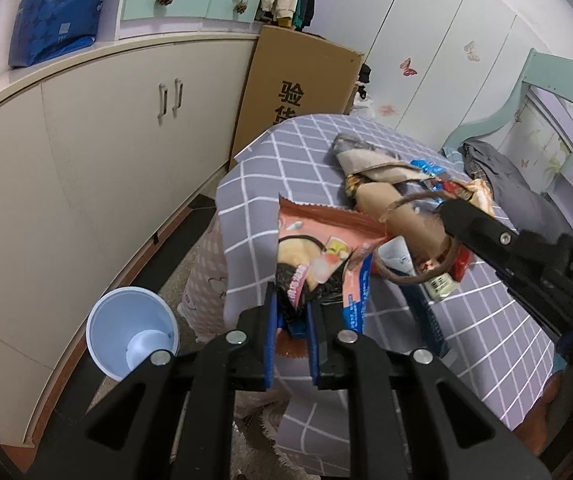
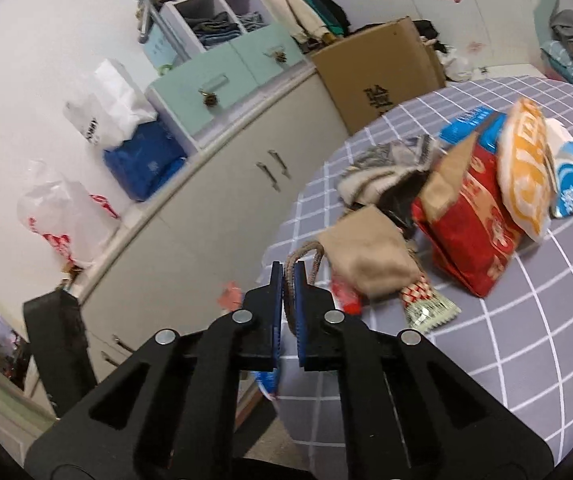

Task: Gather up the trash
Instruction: 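Grasp the blue-and-white wrapper with the right gripper while left holds its wrapper, then carry both wrappers to the blue wastebasket and open both grippers over it, then return both tools to the table and grasp the white-blue strip with left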

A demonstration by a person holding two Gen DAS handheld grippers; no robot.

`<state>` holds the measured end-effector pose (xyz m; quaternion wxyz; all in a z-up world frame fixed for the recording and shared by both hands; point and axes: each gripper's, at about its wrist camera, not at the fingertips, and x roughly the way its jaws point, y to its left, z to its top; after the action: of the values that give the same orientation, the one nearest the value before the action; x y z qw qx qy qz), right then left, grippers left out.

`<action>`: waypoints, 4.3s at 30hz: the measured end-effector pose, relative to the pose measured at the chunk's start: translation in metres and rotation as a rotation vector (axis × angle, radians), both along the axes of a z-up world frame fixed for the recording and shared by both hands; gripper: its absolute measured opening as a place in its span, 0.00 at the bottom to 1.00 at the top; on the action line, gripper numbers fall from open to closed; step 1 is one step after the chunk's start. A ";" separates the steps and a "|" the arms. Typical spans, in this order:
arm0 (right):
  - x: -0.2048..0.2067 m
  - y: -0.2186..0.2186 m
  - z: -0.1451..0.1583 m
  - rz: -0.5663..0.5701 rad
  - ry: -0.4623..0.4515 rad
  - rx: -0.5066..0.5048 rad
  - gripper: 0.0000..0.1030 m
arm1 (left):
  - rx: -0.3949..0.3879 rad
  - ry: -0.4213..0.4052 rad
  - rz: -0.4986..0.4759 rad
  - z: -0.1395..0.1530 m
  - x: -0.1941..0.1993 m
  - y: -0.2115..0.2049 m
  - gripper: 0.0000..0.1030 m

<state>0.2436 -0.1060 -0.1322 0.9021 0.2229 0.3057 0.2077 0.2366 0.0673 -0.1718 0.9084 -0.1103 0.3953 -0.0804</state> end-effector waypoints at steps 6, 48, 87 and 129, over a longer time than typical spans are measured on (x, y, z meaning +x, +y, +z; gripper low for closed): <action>0.012 0.015 0.012 0.050 -0.045 -0.010 0.06 | -0.014 -0.016 0.029 0.005 0.009 0.009 0.12; 0.115 0.300 -0.251 0.372 0.216 -0.483 0.58 | -0.006 0.476 0.471 -0.242 0.069 0.273 0.15; 0.065 0.264 -0.162 0.286 0.122 -0.434 0.62 | 0.066 0.288 0.589 -0.129 0.004 0.251 0.66; -0.048 -0.073 -0.021 -0.179 -0.012 -0.317 0.65 | 0.068 0.120 0.014 -0.002 0.006 -0.082 0.27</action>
<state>0.1960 -0.1791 -0.1533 0.9426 0.1032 0.3082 0.0770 0.2421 -0.0145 -0.1736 0.8867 -0.0867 0.4509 -0.0537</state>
